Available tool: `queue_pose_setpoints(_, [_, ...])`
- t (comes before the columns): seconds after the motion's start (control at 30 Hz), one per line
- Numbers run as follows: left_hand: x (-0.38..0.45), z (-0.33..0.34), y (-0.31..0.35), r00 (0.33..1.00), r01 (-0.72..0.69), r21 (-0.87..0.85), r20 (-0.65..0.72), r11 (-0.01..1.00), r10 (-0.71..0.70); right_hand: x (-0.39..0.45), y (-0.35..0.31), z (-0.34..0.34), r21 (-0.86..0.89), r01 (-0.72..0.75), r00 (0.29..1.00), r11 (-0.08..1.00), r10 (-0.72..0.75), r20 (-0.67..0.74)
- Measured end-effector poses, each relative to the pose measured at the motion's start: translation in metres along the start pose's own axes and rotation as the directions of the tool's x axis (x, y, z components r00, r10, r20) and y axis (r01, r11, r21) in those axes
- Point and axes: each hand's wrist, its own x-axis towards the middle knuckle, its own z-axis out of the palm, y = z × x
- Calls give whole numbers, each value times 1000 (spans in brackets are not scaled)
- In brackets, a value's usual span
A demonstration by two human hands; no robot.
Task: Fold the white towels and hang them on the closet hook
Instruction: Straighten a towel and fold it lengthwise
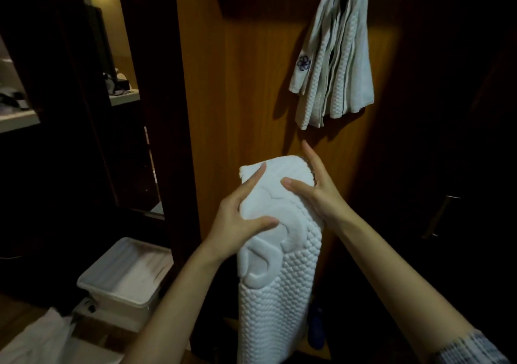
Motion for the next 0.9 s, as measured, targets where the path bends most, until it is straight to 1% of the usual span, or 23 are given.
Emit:
queue_pose_setpoints(0.07, [11, 1, 9, 999, 15, -56, -29, 998, -17, -4, 2, -6, 22, -106, 994, 994, 106, 11])
queue_pose_setpoints(0.13, [24, 5, 17, 998, 45, -46, -39, 998, -46, -16, 7, -9, 49, -184, 983, 982, 184, -1])
queue_pose_setpoints(0.17, [31, 6, 20, 996, 68, 1, -55, 998, -68, -25, 13, -10, 52, -184, 982, 982, 185, -21])
queue_pose_setpoints(0.2, [38, 7, 22, 993, 90, 58, -87, 994, -85, -34, 19, -9, 46, -144, 989, 988, 146, -36])
queue_pose_setpoints(0.27, [52, 6, 28, 978, 131, 114, -176, 985, -109, -52, 35, -4, 6, -8, 1000, 1000, 8, -15])
queue_pose_setpoints(0.3, [58, 3, 31, 971, 159, 82, -193, 984, -141, -58, 40, -1, -9, 27, 1000, 1000, -27, 6])
queue_pose_setpoints(0.33, [63, -1, 35, 966, 196, 15, -178, 981, -190, -62, 42, 2, -15, 45, 999, 999, -45, 12])
queue_pose_setpoints(0.4, [66, -11, 37, 955, 265, -139, -102, 954, -280, -59, 36, 6, -32, 101, 995, 994, -101, -1])
queue_pose_setpoints(0.5, [56, -15, 32, 946, 302, -286, -26, 909, -323, -40, 15, 6, -24, 170, 985, 985, -171, -35])
queue_pose_setpoints(0.57, [48, -11, 20, 946, 287, -387, -30, 876, -323, -26, 3, 3, 5, 185, 983, 983, -184, -24])
queue_pose_setpoints(0.6, [46, -9, 14, 942, 276, -437, -54, 856, -332, -18, -3, 1, -5, 186, 983, 982, -186, 5])
queue_pose_setpoints(0.67, [49, -6, 8, 921, 257, -517, -124, 817, -369, -4, -11, -5, -82, 158, 985, 984, -152, 77])
queue_pose_setpoints(0.7, [52, -4, 8, 910, 254, -522, -157, 814, -384, 2, -13, -8, -130, 125, 990, 984, -116, 80])
queue_pose_setpoints(0.73, [54, -1, 9, 900, 253, -511, -187, 821, -394, 7, -13, -10, -178, 84, 996, 980, -77, 48])
queue_pose_setpoints(0.8, [60, 5, 11, 884, 262, -464, -237, 846, -403, 10, -7, -15, -284, -4, 996, 959, -21, -85])
queue_pose_setpoints(0.83, [62, 9, 13, 882, 269, -405, -262, 874, -393, 8, -2, -17, -333, -42, 989, 942, -8, -146])
queue_pose_setpoints(0.9, [66, 21, 21, 882, 282, -188, -334, 941, -332, -1, 12, -16, -420, -97, 970, 902, -9, -245])
